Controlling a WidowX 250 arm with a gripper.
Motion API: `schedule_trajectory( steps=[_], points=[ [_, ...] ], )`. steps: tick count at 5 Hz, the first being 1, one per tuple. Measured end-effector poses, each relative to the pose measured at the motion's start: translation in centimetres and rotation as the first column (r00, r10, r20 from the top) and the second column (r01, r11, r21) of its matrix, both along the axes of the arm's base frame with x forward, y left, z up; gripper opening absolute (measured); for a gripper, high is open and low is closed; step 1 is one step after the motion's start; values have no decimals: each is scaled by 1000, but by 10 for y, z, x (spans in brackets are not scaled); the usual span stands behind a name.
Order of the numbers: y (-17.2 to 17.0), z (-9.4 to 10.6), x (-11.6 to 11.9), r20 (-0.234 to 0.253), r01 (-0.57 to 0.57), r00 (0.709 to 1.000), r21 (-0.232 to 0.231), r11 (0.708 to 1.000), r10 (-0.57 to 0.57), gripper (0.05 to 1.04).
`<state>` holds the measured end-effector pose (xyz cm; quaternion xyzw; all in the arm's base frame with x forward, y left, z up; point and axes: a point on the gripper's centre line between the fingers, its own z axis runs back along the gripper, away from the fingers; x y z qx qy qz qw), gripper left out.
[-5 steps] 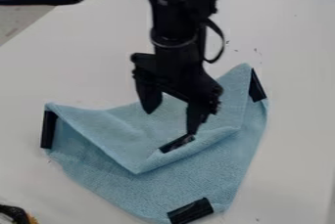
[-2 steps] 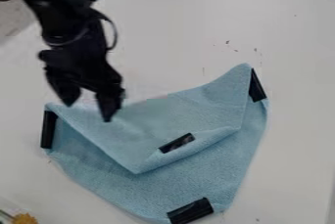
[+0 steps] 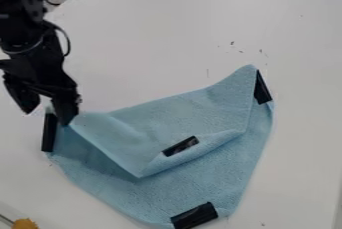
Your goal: Fold the cloth from top left to bottom right
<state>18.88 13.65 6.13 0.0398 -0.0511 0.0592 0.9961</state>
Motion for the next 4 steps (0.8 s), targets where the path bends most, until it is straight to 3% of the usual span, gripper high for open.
schedule_trajectory(
  steps=[2, 4],
  points=[
    [19, -6, -30, -65, -14, 998, -27, 1000, 12, 999],
    [11, -29, -21, -48, -2, 999, -90, 996, -2, 999]
  ],
)
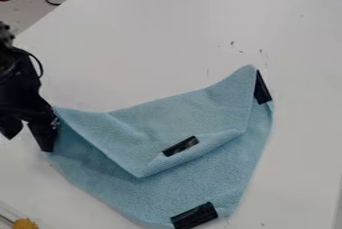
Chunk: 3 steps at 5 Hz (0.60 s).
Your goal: Fold the cloth from top left to bottom right
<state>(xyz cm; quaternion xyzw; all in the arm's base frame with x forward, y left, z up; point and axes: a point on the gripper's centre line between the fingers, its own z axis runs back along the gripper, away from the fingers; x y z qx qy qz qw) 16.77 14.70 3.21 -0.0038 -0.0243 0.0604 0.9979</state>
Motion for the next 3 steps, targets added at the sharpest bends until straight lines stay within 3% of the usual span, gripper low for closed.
schedule_trajectory(
  steps=[1, 3],
  points=[
    [0, -9, 6, -9, 8, 1000, -7, 1000, -8, 964],
    [2, -13, 11, -12, 11, 1000, -4, 1000, -11, 375]
  ],
)
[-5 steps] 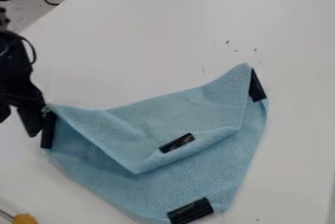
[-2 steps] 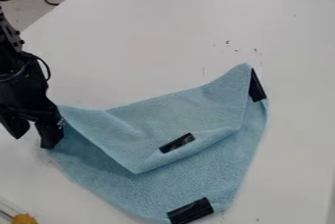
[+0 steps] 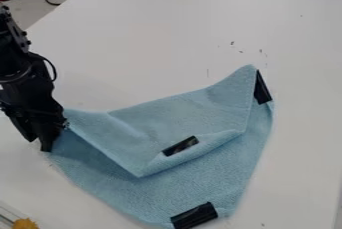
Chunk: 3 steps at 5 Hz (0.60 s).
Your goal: Fold the cloth from top left to bottom right
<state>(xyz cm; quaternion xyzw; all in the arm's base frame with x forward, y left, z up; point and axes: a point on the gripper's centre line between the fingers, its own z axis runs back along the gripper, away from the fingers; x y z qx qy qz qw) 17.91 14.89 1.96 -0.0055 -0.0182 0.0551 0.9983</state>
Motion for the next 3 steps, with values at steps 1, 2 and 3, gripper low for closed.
schedule_trajectory(
  steps=[1, 2, 3],
  points=[
    [-1, 1, -1, -22, 6, 1000, -3, 1000, -6, 162],
    [0, 11, 0, -15, 15, 1000, 14, 1000, -15, 68],
    [-4, 41, 12, 5, 36, 999, 86, 996, -36, 56]
  ],
)
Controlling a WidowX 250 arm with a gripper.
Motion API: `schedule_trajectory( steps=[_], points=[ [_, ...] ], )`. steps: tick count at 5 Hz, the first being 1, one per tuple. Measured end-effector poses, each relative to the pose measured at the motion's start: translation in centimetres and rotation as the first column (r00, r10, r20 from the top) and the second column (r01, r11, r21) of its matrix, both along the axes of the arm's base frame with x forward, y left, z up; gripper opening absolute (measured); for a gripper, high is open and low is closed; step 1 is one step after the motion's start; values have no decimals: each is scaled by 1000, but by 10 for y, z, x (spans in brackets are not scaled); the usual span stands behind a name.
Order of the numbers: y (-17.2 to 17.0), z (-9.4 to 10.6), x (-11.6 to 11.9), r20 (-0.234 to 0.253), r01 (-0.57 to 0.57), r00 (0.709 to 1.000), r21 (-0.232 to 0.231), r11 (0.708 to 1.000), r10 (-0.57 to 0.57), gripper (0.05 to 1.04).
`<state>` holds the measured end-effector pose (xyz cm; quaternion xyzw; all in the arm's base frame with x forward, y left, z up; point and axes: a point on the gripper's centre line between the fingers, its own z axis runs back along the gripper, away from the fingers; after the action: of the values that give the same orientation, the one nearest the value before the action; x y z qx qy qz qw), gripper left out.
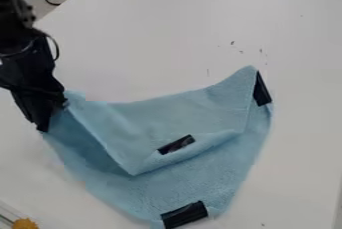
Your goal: Fold the cloth from top left to bottom right
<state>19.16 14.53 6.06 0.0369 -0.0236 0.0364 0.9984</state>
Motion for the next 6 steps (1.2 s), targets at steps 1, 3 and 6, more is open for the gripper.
schedule_trajectory(
  steps=[1, 3, 6],
  points=[
    [-21, 27, 15, 13, 22, 1000, 48, 999, -23, 56],
    [-99, 59, 47, 14, 102, 995, 80, 992, -103, 55],
    [-177, 14, 89, -42, 226, 973, -31, 974, -228, 71]
  ],
)
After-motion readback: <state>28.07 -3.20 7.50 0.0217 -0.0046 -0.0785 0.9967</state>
